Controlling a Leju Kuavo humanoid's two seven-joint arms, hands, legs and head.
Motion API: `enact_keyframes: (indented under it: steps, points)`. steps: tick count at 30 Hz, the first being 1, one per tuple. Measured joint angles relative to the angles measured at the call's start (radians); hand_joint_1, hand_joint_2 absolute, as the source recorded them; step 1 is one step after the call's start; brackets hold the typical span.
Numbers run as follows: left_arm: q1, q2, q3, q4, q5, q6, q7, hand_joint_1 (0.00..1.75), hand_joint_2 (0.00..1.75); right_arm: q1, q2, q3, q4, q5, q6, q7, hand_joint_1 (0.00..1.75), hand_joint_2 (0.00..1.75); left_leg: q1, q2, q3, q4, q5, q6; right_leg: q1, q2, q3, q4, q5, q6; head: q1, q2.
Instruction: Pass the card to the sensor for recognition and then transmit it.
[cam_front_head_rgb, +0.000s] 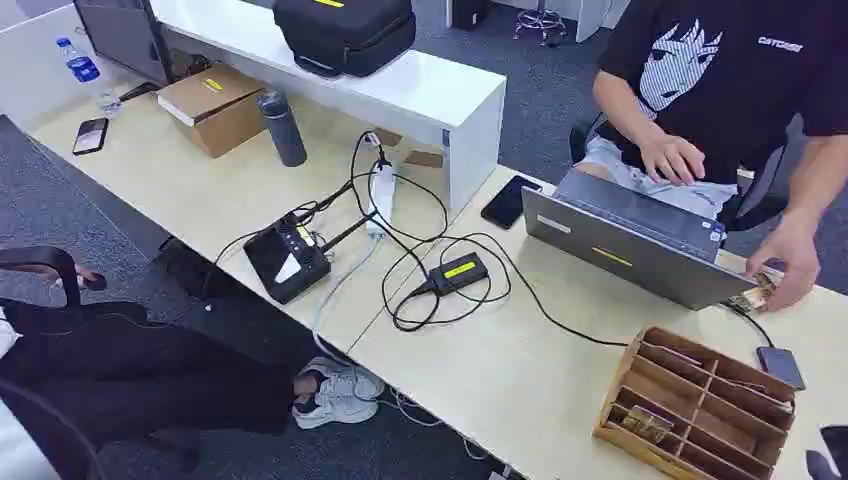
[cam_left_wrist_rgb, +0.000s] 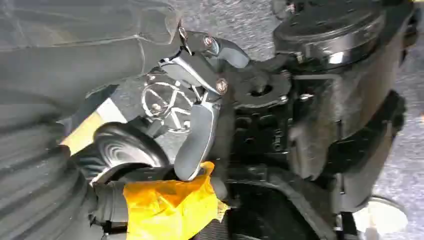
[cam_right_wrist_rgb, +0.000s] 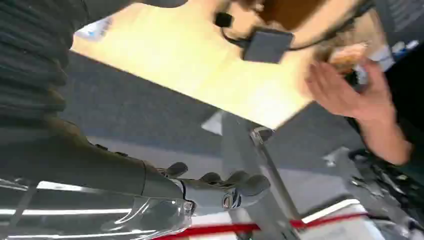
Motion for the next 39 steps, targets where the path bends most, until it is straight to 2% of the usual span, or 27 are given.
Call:
enact_keyframes:
  steps: [11, 21, 35, 36, 37, 39]
  points:
    - [0.000, 0.035, -0.053, -0.040, 0.011, 0.019, 0.016, 0.00, 1.75, -0.149, 0.003, 0.274, -0.091, 0.265, -0.058, 0.069, 0.00, 1.75, 0.000, 0.000, 0.000, 0.000, 0.001, 0.000, 0.000, 0.000, 0.000, 0.000, 0.000, 0.000, 0.000, 0.000]
    - [0.000, 0.054, -0.093, -0.073, 0.025, 0.042, 0.034, 0.00, 1.75, -0.251, 0.034, 0.483, -0.163, 0.503, -0.096, 0.150, 0.00, 1.75, 0.000, 0.000, 0.000, 0.000, 0.001, 0.000, 0.000, 0.000, 0.000, 0.000, 0.000, 0.000, -0.001, 0.000]
    - [0.000, 0.056, -0.100, -0.083, 0.033, 0.054, 0.035, 0.00, 1.75, -0.259, 0.056, 0.553, -0.187, 0.535, -0.102, 0.172, 0.00, 1.75, 0.000, 0.000, 0.000, 0.000, 0.001, 0.000, 0.000, 0.000, 0.000, 0.000, 0.000, 0.000, 0.000, 0.000]
    - [0.000, 0.056, -0.100, -0.083, 0.035, 0.054, 0.035, 0.00, 1.75, -0.259, 0.056, 0.555, -0.189, 0.535, -0.100, 0.174, 0.19, 1.75, 0.000, 0.000, 0.000, 0.000, 0.001, 0.000, 0.000, 0.000, 0.000, 0.000, 0.000, 0.000, 0.000, 0.000]
    - [0.000, 0.056, -0.100, -0.084, 0.036, 0.054, 0.035, 0.00, 1.75, -0.259, 0.056, 0.557, -0.189, 0.534, -0.097, 0.174, 1.34, 1.75, 0.000, 0.000, 0.000, 0.000, 0.001, 0.000, 0.000, 0.000, 0.000, 0.000, 0.000, 0.000, 0.000, 0.000]
    - [0.000, 0.056, -0.100, -0.084, 0.037, 0.054, 0.036, 0.00, 1.75, -0.259, 0.056, 0.559, -0.189, 0.528, -0.092, 0.174, 1.54, 1.75, 0.000, 0.000, 0.000, 0.000, 0.001, 0.000, 0.000, 0.000, 0.000, 0.000, 0.000, 0.000, 0.000, 0.000]
